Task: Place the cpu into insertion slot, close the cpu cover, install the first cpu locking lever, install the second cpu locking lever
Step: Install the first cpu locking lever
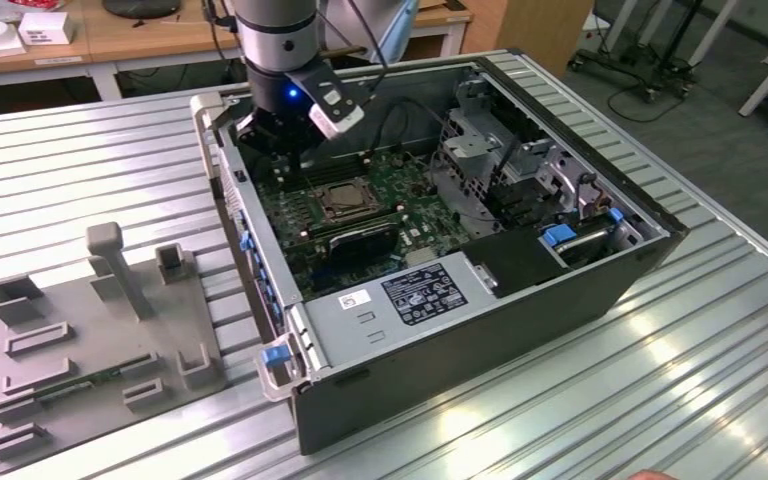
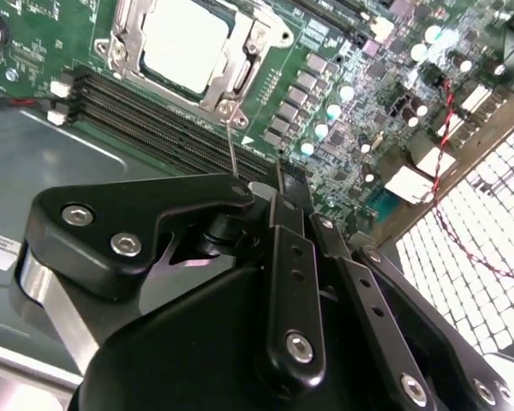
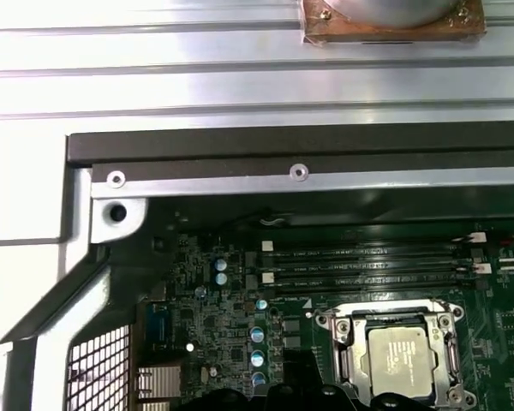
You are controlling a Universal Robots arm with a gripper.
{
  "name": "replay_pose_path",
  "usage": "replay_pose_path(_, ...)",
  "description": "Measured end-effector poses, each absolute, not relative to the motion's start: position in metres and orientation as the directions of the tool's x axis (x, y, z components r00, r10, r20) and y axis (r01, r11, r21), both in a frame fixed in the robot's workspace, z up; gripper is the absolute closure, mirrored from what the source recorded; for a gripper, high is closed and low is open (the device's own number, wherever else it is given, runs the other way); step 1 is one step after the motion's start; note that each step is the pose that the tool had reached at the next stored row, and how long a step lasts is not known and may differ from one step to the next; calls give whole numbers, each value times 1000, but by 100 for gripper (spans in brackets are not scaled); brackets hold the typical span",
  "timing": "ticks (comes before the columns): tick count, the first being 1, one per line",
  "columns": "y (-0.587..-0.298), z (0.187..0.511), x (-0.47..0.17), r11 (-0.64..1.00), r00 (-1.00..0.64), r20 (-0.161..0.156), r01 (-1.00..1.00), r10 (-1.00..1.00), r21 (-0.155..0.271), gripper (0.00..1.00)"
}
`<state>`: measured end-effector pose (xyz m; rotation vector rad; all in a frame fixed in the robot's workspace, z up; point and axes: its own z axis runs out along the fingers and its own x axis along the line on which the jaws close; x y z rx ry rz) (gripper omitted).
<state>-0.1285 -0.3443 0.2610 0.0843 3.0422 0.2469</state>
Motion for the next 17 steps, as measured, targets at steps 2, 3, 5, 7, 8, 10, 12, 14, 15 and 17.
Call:
replay_pose_path(2,-344,261,-130,985,-994,-84,48,62,168,89)
replay_pose_path(3,-344,261,-130,985,-995,-84,48,62,168,89)
replay_pose_path(5,-344,261,-130,985,-995,-84,47,62,168,89)
replay_pose_path(7,-344,261,-130,985,-994,-84,48,62,168,89)
replay_pose_path(8,-344,261,-130,985,-994,-84,48,62,168,89)
replay_pose_path(10,-344,261,-131,984,-994,-84,48,63,172,89)
replay_pose_path(12,-344,260,-132,983,-994,-84,47,63,179,89)
replay_pose_path(14,-344,260,-133,982,-994,-83,48,64,184,89)
replay_pose_path(15,-344,260,-134,982,-994,-83,48,64,185,89)
replay_pose_path(17,-344,259,-134,982,-994,-83,48,64,185,89)
